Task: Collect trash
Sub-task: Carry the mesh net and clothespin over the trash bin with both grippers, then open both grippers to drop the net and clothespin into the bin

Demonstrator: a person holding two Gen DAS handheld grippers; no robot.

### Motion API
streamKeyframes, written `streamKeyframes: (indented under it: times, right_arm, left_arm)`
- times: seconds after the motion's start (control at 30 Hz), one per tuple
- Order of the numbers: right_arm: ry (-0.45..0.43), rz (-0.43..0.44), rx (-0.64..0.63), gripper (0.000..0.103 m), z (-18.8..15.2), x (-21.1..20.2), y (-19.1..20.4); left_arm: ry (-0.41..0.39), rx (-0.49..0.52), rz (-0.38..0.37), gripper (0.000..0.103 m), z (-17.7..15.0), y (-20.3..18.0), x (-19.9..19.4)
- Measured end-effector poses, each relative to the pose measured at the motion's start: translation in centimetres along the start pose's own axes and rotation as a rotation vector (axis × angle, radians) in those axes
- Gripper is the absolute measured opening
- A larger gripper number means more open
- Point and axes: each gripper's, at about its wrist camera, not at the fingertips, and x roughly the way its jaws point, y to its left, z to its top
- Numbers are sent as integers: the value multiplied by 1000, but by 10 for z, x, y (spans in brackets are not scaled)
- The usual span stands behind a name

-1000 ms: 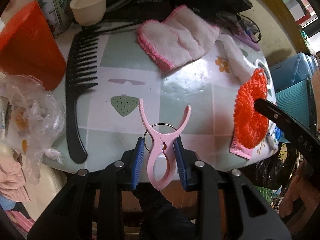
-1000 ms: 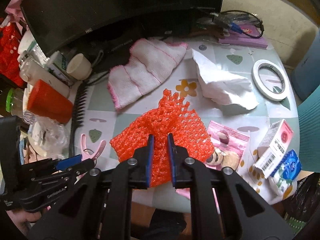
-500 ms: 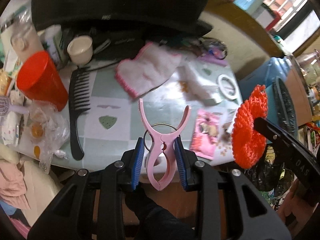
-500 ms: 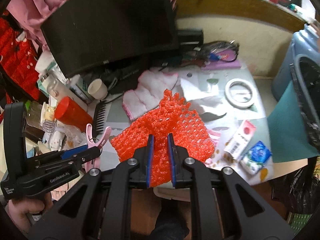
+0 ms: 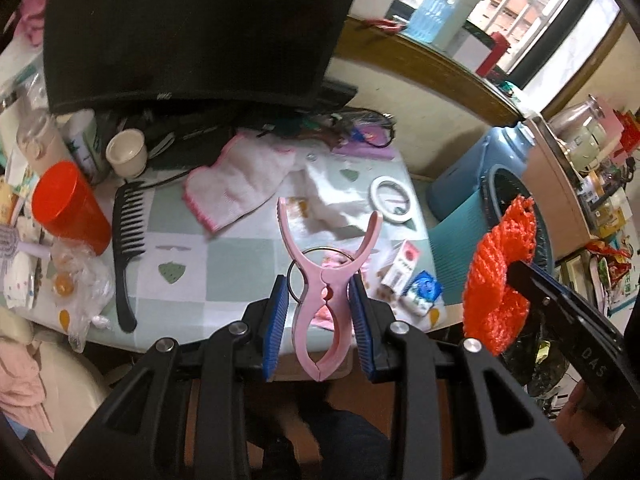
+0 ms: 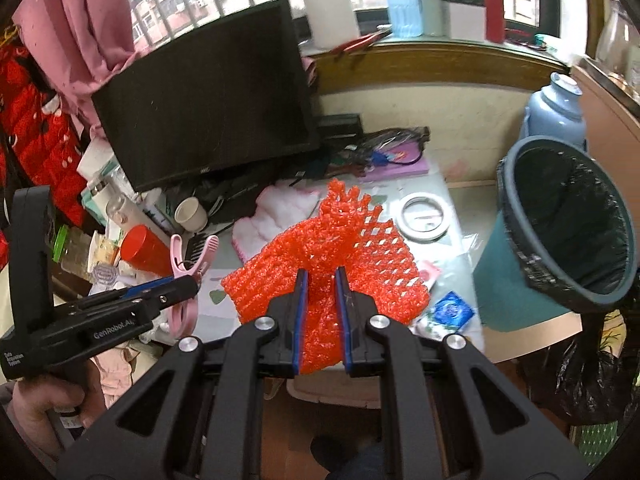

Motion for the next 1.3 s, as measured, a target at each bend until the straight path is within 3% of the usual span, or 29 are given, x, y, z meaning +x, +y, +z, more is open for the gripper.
streamKeyframes:
  times: [0.23, 0.63, 0.93, 1.3]
  right_arm:
    - [-5, 5, 29, 14, 1, -10, -44]
    - [-16, -27, 95, 15, 23, -29, -165]
    - [9, -56, 132, 15, 31, -25, -247]
    - [67, -65, 135, 15, 35, -7, -313]
  left_arm:
    - [1, 56, -6, 30, 11, -52, 8]
    - [39, 164, -63, 30, 35, -179, 58]
    - [102, 220, -112, 30, 46, -261, 110]
    - [166, 246, -138, 30, 48, -332, 164]
